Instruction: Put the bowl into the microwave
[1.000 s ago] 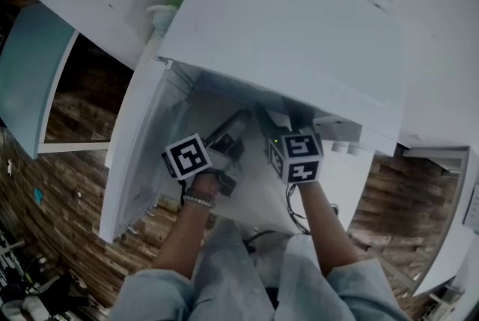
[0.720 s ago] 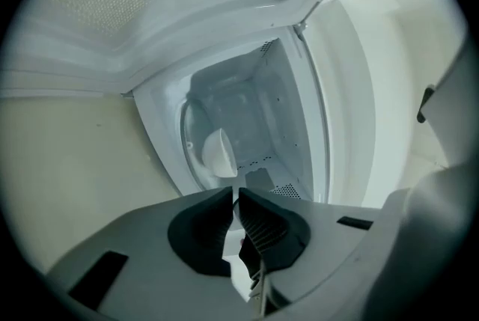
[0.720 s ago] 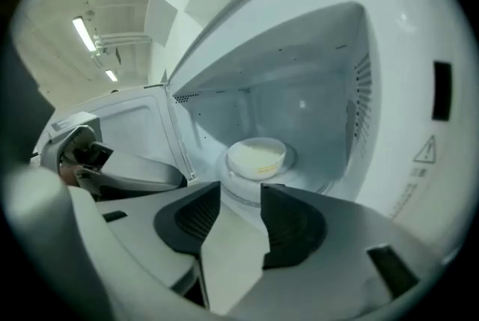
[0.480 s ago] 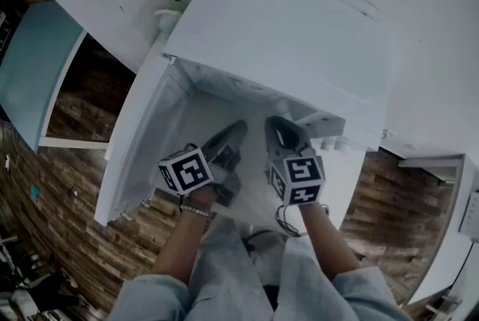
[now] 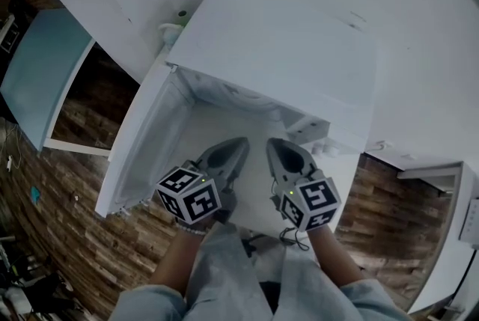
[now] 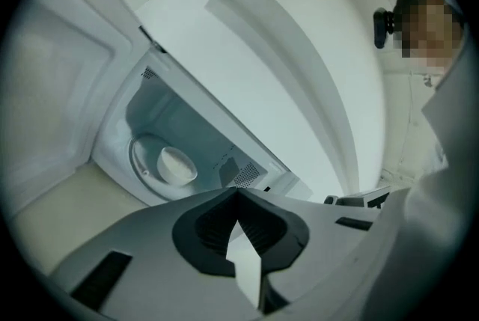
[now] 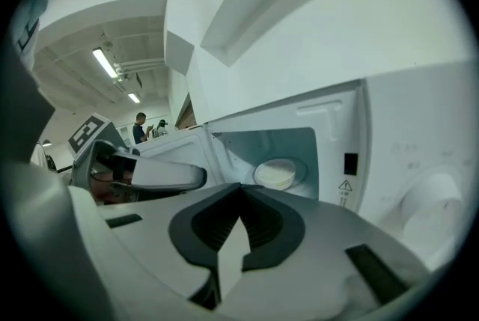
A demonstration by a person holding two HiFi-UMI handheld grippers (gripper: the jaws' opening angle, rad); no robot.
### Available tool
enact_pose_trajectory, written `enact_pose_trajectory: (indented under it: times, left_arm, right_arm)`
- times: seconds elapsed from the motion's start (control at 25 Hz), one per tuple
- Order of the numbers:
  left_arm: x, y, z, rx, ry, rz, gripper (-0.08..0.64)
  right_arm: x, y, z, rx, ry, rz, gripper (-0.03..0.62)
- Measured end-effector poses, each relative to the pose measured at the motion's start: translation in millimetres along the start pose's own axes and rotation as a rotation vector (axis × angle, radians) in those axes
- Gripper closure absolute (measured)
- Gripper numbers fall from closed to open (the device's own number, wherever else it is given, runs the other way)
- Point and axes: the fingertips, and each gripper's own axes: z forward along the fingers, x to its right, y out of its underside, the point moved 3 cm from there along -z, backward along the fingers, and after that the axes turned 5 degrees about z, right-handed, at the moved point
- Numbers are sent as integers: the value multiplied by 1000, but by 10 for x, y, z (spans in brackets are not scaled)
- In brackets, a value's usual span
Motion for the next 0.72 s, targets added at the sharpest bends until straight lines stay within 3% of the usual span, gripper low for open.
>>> enact_pose_trajectory:
  times: [0.24,0.4,0.72]
  left_arm:
    - [269,-66,-100,-5,2,88,561]
    - [407,-94,-208,4,-35,156,561]
    - [707,-85,-391,33,-73,212,561]
  right_arm:
    - [-69,-116,-295,40,-11,-41,591]
    - [-69,-154,-472,53,-17,-58,591]
    - [-115,-266,-691,69,-58,-134,591]
